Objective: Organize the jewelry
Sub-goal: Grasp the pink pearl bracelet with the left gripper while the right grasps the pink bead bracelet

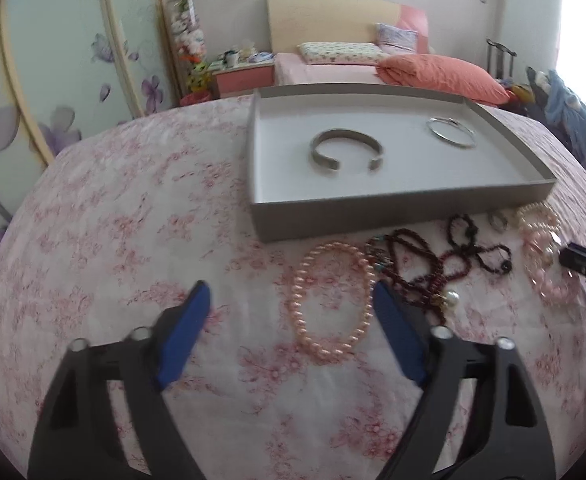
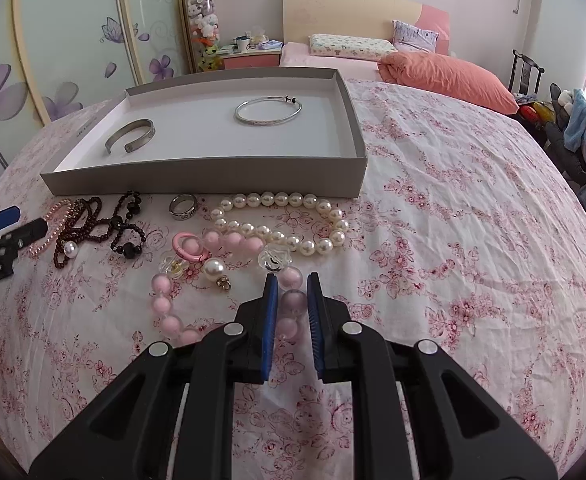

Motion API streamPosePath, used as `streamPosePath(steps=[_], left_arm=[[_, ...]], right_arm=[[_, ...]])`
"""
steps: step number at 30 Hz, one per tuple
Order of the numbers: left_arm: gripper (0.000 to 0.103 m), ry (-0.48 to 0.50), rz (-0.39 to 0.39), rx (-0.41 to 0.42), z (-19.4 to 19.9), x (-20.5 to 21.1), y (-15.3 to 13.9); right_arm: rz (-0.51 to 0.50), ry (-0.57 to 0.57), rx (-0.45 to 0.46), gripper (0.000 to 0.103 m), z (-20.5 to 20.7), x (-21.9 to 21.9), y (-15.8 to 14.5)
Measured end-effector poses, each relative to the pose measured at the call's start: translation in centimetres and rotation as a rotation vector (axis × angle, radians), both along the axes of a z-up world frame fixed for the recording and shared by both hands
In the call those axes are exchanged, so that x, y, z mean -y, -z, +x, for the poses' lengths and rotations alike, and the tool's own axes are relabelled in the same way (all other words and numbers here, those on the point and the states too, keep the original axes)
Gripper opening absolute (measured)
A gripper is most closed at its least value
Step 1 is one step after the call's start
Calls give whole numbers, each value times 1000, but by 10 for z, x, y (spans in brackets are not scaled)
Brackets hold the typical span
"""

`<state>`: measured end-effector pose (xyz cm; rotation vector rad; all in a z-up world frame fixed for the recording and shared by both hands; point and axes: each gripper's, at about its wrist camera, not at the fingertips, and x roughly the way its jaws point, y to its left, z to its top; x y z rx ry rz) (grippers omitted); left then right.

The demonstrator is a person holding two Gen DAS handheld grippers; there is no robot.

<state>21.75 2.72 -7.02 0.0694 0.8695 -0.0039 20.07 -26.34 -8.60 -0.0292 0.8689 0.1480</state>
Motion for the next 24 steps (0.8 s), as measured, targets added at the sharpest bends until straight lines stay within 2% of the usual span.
streamPosePath(steps=[2,5,7,12,17,19,24], left_arm=[[56,-9,9,-18,3,-2,3],[42,7,5,-29,4,-2,7],[37,26,11,-28,3,2,6],[29,37,22,-26,2,6,7],[7,70,42,-26,-3,16,7],[7,73,62,-23,-5,19,7],[7,75,51,-26,-5,16,7]], right_arm=[[-2,-2,0,16,0,0,0],[3,-2,-1,16,-1,0,0],[3,-3,-1,16,0,-1,0],[2,-3,-1,16,0,0,0],[-15,-11,3,16,1,-2,0],[-14,-15,5,14,0,-2,0],[-15,-16,5,14,-1,-2,0]])
